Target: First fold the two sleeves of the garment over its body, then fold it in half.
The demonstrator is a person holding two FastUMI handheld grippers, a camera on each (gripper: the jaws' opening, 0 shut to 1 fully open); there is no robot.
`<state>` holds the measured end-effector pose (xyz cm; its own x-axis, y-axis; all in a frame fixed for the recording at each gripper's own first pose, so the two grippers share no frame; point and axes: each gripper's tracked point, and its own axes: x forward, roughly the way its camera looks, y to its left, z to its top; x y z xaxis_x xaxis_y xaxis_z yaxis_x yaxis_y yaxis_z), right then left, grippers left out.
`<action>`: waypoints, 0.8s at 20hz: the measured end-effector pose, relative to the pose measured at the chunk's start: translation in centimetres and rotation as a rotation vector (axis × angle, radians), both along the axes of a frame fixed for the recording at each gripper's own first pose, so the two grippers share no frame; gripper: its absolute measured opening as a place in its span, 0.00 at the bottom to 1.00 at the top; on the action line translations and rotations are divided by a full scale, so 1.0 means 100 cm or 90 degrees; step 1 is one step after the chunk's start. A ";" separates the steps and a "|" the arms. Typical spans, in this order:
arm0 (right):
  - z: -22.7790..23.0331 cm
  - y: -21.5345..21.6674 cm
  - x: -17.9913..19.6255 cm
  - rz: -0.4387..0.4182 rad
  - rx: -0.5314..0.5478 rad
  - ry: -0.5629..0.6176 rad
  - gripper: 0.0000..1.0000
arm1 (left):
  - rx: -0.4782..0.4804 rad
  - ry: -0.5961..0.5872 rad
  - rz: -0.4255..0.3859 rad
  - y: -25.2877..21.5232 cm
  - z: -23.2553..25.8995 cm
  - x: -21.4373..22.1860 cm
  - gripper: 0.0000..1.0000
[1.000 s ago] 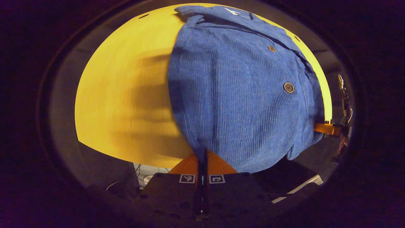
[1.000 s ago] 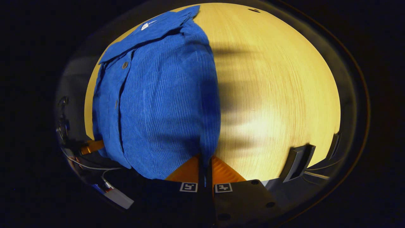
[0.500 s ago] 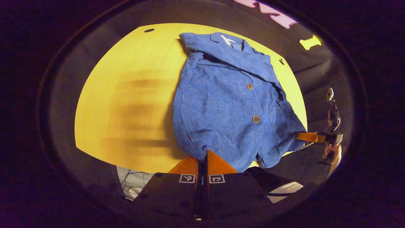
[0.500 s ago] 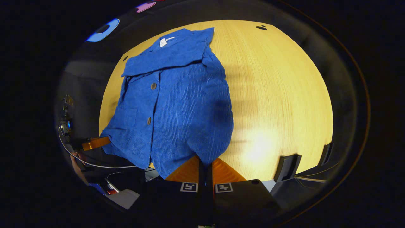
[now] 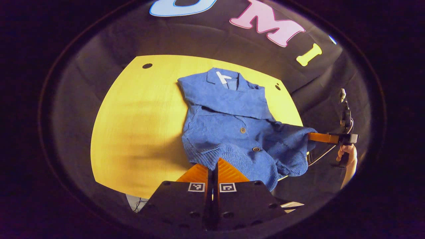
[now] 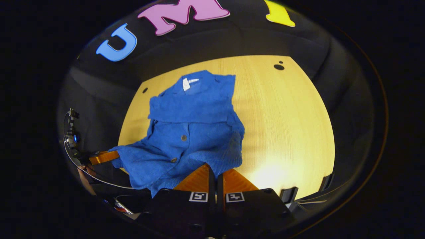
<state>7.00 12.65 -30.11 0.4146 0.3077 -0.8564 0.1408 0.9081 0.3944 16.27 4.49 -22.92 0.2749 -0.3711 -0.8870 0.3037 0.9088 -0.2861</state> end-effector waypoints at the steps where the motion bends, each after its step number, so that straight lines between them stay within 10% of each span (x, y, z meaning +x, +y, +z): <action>1: 0.012 0.004 0.014 -0.019 0.008 -0.021 0.05 | 0.002 -0.020 0.000 0.001 0.007 0.014 0.00; 7: 0.047 -0.002 0.104 -0.102 0.016 -0.106 0.05 | -0.006 -0.055 0.028 -0.005 0.043 0.093 0.00; 16: -0.028 -0.025 0.273 -0.108 -0.016 -0.107 0.05 | 0.037 0.013 0.132 -0.032 0.009 0.221 0.00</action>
<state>34.32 10.16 -32.96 0.5965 0.2013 -0.7770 0.2265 0.8865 0.4035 38.38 1.27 -22.05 0.3216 -0.2567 -0.9114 0.1028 0.9663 -0.2359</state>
